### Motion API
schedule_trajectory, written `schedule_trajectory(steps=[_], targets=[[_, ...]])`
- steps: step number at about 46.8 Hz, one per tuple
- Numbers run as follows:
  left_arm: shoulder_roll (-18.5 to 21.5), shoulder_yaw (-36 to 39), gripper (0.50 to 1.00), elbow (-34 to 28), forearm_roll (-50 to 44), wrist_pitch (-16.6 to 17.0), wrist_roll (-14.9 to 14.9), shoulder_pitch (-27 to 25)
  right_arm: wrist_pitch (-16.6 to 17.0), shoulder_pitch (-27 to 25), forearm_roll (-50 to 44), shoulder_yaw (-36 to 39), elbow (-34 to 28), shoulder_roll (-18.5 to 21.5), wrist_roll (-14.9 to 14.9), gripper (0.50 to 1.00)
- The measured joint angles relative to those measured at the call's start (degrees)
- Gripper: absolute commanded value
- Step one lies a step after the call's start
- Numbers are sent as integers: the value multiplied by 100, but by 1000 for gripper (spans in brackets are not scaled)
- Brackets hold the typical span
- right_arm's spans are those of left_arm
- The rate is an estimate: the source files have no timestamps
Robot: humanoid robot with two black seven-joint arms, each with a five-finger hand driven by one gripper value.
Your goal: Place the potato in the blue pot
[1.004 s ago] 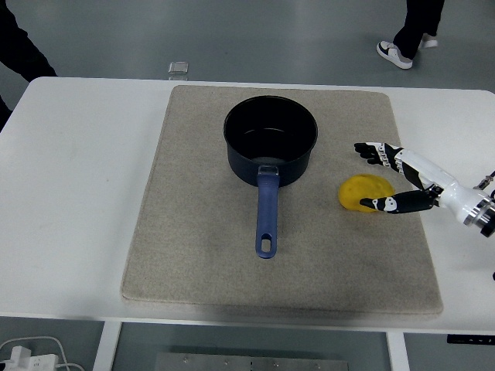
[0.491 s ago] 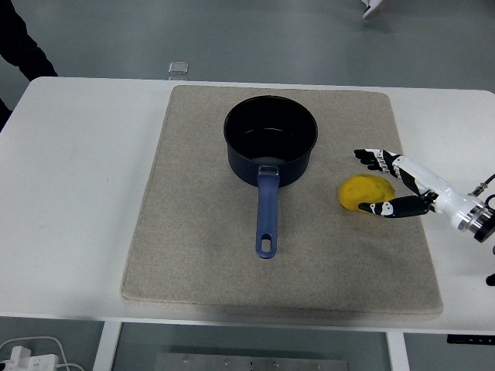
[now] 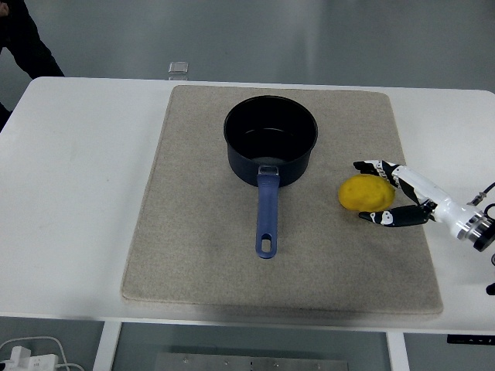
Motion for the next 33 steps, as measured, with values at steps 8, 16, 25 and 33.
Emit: schedule_trajectory(steps=[8,16,25,33], targets=[[0,5,996,0,0,0,0,0,-64,-49,-35,-1,-17,74,53,568],[0,5,996,0,0,0,0,-1,-61,-54,-44,-1,-86,106,57,500],[0,5,996,0,0,0,0,0,-56,-32,-30,22,-90,106,54,500],[0,5,996,0,0,0,0,0,-56,36,56,113,-90,82,53,500]])
